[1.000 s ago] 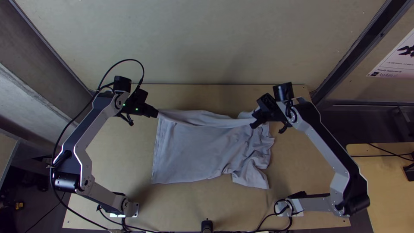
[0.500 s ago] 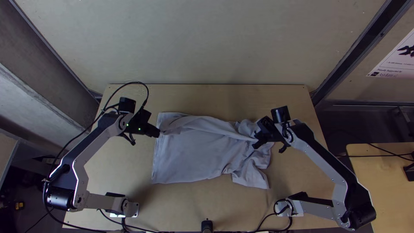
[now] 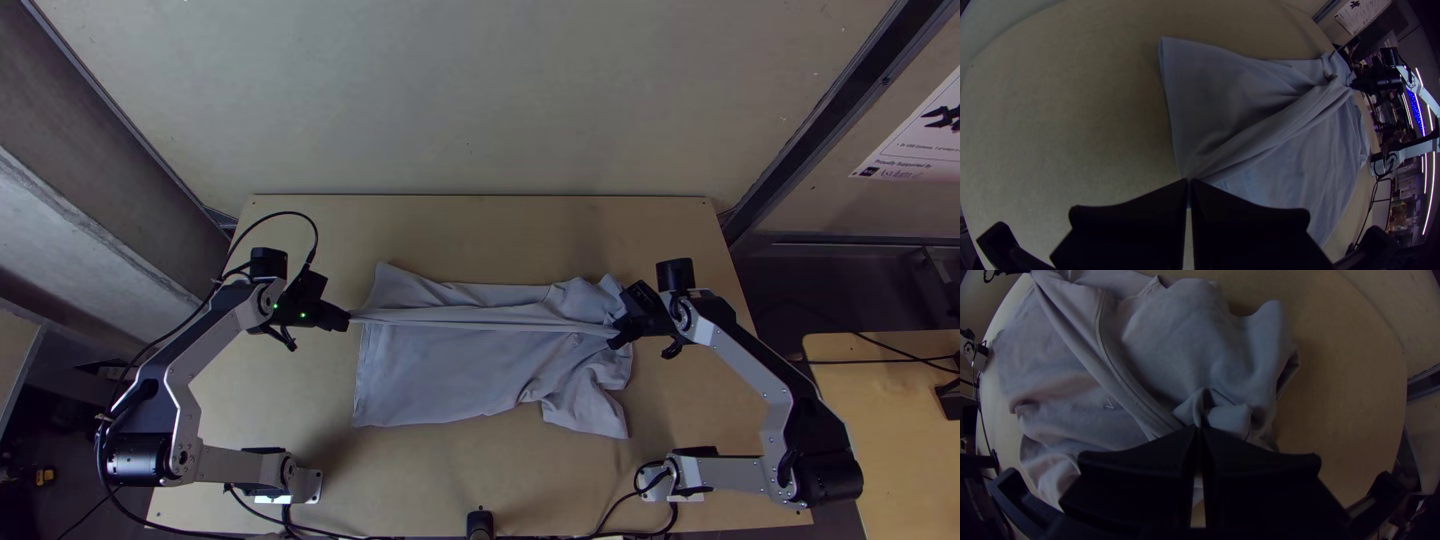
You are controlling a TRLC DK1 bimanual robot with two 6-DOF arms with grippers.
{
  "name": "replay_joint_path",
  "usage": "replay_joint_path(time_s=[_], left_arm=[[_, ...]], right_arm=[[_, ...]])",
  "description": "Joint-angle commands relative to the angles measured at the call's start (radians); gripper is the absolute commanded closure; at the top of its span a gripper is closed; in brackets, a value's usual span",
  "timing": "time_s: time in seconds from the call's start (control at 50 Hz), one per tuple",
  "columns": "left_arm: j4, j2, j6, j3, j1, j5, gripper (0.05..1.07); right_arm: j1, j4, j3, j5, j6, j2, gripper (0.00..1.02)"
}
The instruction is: Fold the t-shirt
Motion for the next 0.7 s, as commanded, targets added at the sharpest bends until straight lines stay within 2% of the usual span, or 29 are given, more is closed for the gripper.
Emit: replay_joint_path(time_s=[0.0,0.04,0.06,0.14,0.18,0.22,0.26,0.36,0.5,0.68], left_arm=[[-0.001,0.019,0.026,-0.013,-0.001,-0.011,1.04],[-0.001,0.017,0.014,-0.017,-0.023,-0.011,1.04],[-0.001,0.016,0.009,-0.019,-0.032,-0.011,1.03],[-0.003,0.007,-0.008,-0.03,-0.083,-0.009,0.96],[-0.006,0.004,-0.009,-0.036,-0.106,-0.011,0.81],[-0.009,0.001,-0.012,-0.044,-0.123,-0.011,0.57],[-0.012,-0.007,-0.017,-0.051,-0.135,-0.011,0.39],[-0.012,-0.041,-0.037,-0.071,-0.147,-0.012,0.11],[-0.012,-0.095,-0.052,-0.073,-0.133,-0.012,0.1],[-0.143,-0.2,-0.006,-0.001,-0.096,-0.012,0.1]], right_arm=[[0.009,0.004,-0.017,0.022,-0.026,0.022,1.0],[0.023,0.005,-0.015,0.022,-0.021,0.027,0.99],[0.026,0.005,-0.014,0.02,-0.017,0.028,0.95],[0.035,0.005,-0.011,0.02,0.005,0.034,0.71],[0.035,0.004,-0.011,0.022,0.012,0.033,0.59],[0.033,0.004,-0.011,0.022,0.016,0.031,0.48],[0.029,0.002,-0.009,0.022,0.028,0.025,0.39],[0.02,-0.021,-0.008,0.022,0.04,-0.006,0.19],[0.029,-0.085,0.002,0.02,0.051,-0.055,0.06],[0.089,-0.208,-0.005,0.022,0.049,-0.171,0.05]])
